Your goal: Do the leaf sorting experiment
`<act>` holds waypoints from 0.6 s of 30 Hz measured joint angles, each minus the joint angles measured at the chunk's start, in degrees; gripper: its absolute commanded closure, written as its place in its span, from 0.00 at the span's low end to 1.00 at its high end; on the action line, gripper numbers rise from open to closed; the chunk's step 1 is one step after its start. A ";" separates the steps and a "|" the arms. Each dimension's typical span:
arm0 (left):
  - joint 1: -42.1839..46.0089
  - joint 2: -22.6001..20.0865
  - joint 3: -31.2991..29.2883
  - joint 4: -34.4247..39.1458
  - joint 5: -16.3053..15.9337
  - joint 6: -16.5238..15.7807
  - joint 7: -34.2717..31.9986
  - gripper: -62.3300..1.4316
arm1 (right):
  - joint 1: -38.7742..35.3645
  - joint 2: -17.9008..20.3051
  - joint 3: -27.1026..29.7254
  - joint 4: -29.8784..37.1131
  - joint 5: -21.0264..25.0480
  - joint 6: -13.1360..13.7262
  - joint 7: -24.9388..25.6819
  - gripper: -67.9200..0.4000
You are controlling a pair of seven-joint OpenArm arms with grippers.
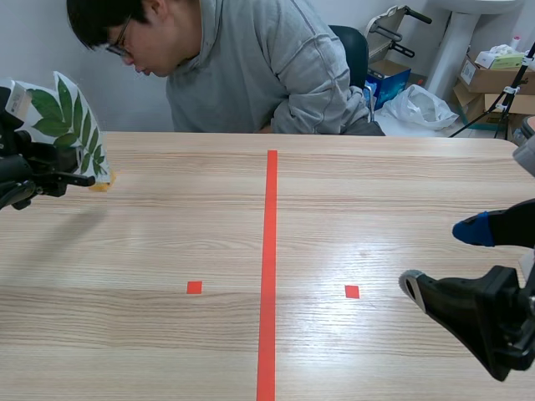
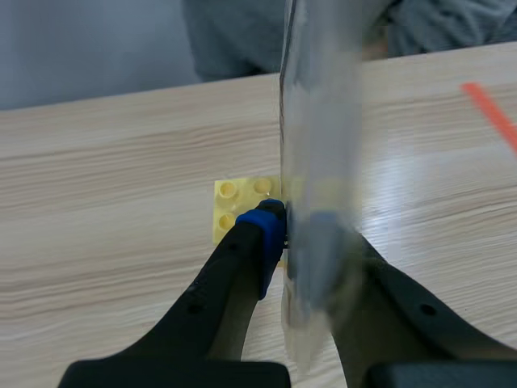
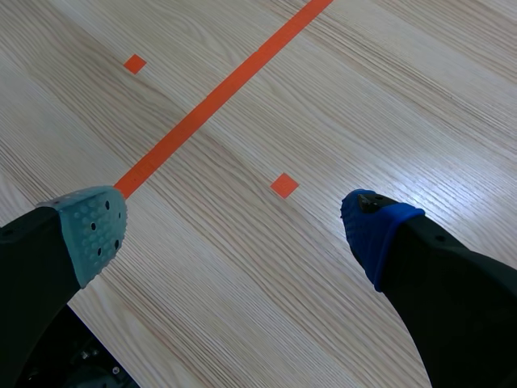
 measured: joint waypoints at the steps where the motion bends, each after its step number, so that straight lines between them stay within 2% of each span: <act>1: -0.48 -0.22 0.00 -1.29 0.04 0.68 -0.50 0.91 | 0.00 0.00 0.00 0.00 0.00 0.00 0.00 0.20; 6: -4.33 -1.22 0.00 -8.76 2.86 4.33 -0.68 0.91 | 0.00 0.00 0.00 0.00 0.00 0.00 0.00 0.20; 9: -6.95 -1.46 0.00 -13.25 4.28 4.94 -1.16 0.91 | 0.00 0.00 0.00 0.00 0.00 0.00 0.00 0.20; 14: -10.03 -1.49 0.00 -18.86 5.16 8.44 -2.25 0.91 | 0.00 0.00 0.00 0.00 0.00 0.00 0.00 0.20; 18: -10.58 -1.46 0.00 -20.83 7.50 8.52 -2.56 0.91 | 0.00 0.00 0.00 -0.04 0.00 0.00 0.00 0.20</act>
